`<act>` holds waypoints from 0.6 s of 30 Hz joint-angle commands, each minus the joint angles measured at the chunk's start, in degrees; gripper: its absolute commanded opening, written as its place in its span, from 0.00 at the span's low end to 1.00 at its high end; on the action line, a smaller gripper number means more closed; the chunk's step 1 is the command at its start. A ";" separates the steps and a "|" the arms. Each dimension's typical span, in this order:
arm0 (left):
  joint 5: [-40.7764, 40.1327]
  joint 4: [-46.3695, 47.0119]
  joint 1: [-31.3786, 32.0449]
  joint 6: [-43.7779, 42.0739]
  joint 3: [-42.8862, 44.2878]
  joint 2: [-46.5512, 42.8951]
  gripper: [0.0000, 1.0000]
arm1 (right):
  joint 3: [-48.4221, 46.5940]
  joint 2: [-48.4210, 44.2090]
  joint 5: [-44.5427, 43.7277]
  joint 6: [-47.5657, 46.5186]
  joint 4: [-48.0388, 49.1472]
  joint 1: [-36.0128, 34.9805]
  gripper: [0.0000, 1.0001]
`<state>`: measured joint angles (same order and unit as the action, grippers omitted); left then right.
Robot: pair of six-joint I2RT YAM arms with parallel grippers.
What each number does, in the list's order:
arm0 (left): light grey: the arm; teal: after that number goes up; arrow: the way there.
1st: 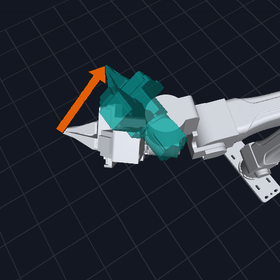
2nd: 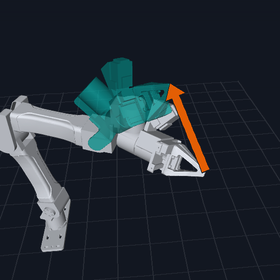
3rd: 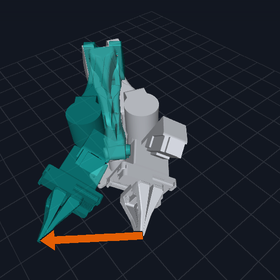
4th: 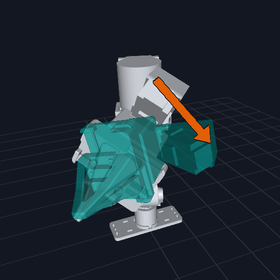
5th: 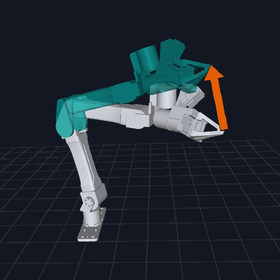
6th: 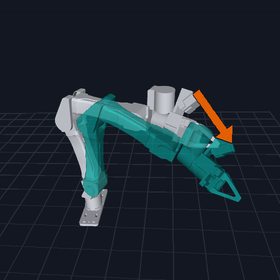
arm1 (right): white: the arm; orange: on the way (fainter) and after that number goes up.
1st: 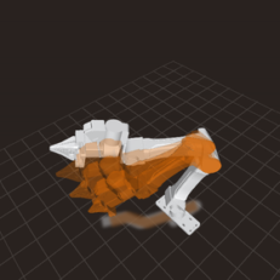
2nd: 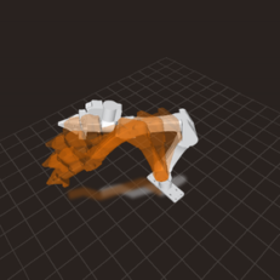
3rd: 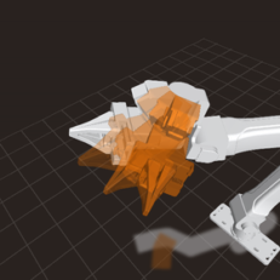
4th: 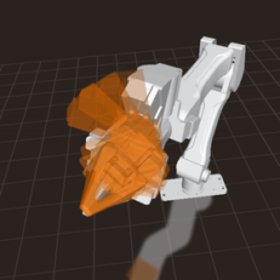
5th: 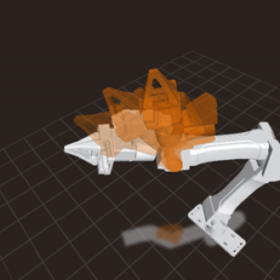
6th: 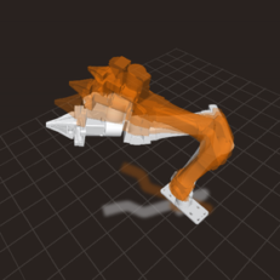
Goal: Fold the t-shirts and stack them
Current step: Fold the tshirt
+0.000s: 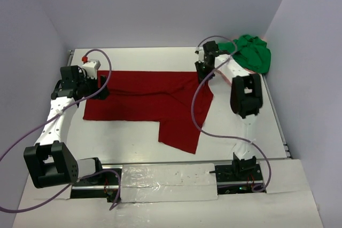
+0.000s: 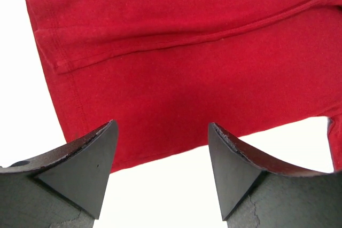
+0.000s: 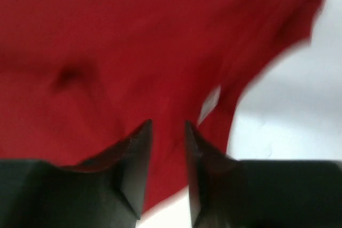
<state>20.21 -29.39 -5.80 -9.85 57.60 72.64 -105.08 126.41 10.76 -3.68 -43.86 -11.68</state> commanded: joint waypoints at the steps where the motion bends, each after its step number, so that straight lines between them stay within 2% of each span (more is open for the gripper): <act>1: 0.64 -2.85 -0.70 -2.45 1.81 -3.64 0.77 | 9.60 -21.26 4.78 -3.43 13.78 -0.71 0.41; 2: -0.16 -4.09 -0.96 -2.81 1.81 -4.34 0.76 | 14.94 -24.77 5.75 -4.13 17.10 -0.71 0.60; 4: -3.05 -7.42 -1.31 -4.21 1.81 -4.61 0.76 | 19.19 -32.32 6.20 -4.40 18.28 -0.71 0.66; 8: -7.36 -17.52 -4.38 -7.29 -0.46 -2.95 0.76 | 19.65 -37.02 6.46 -4.84 12.94 -0.54 0.68; 10: -8.16 -19.30 -6.14 -8.60 -2.31 -1.81 0.75 | 20.78 -38.25 6.99 -4.84 11.87 -0.53 0.68; 14: -9.48 -19.83 -11.32 -12.38 -7.40 2.05 0.72 | 24.56 -41.32 6.99 -5.46 11.69 -0.01 0.68; 18: -7.82 -18.43 -15.55 -14.50 -8.73 5.49 0.69 | 25.45 -42.38 9.01 -5.63 10.72 0.96 0.68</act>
<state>11.97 -46.98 -19.11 -20.82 48.80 76.86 -79.61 85.23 17.89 -8.47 -32.51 -11.66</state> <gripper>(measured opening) 0.698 0.677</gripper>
